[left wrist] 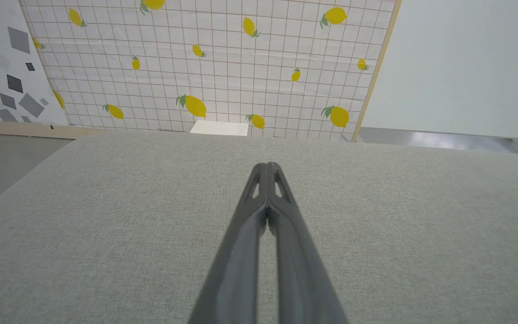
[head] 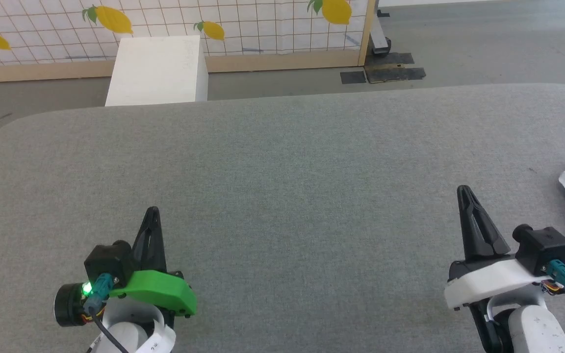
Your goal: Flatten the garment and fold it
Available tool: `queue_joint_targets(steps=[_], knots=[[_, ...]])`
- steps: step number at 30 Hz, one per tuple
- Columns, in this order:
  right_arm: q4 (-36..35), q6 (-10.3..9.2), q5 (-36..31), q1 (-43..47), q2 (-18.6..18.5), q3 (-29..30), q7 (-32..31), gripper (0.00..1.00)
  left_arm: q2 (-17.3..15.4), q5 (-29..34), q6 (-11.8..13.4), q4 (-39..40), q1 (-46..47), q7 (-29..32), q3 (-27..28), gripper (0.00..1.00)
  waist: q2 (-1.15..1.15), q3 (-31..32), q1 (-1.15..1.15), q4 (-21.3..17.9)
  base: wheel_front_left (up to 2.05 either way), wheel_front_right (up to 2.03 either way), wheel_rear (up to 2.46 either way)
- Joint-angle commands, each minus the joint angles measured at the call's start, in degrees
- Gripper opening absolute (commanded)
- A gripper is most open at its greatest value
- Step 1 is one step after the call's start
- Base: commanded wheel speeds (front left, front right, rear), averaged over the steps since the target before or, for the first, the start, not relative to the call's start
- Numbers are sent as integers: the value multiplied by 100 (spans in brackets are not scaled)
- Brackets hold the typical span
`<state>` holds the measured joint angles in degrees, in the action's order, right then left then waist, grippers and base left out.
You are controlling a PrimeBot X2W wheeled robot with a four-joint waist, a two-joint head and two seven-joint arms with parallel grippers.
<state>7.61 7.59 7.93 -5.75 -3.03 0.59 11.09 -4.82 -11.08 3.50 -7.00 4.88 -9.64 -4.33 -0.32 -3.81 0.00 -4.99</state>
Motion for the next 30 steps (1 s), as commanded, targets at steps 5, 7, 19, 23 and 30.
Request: queue_joint_targets(steps=[5,7,19,23,30], knots=[[-87,-3,-93,92,5,-11,-88,0,46,160,-60,61,-95,80,48,0,10,10,0,45,0,0,0],[-102,-3,-108,103,5,-12,-111,0,50,181,-67,75,-104,100,57,0,10,18,0,55,0,0,0],[-193,-4,-203,168,6,-18,-249,0,70,310,-106,162,-157,220,109,0,13,68,0,117,0,0,0],[-224,-4,-235,190,7,-21,-296,0,76,352,-119,191,-175,260,126,0,14,85,0,137,0,0,0],[-278,-5,-291,229,7,-24,-378,0,88,429,-142,242,-207,331,157,0,16,115,0,174,0,0,0]])
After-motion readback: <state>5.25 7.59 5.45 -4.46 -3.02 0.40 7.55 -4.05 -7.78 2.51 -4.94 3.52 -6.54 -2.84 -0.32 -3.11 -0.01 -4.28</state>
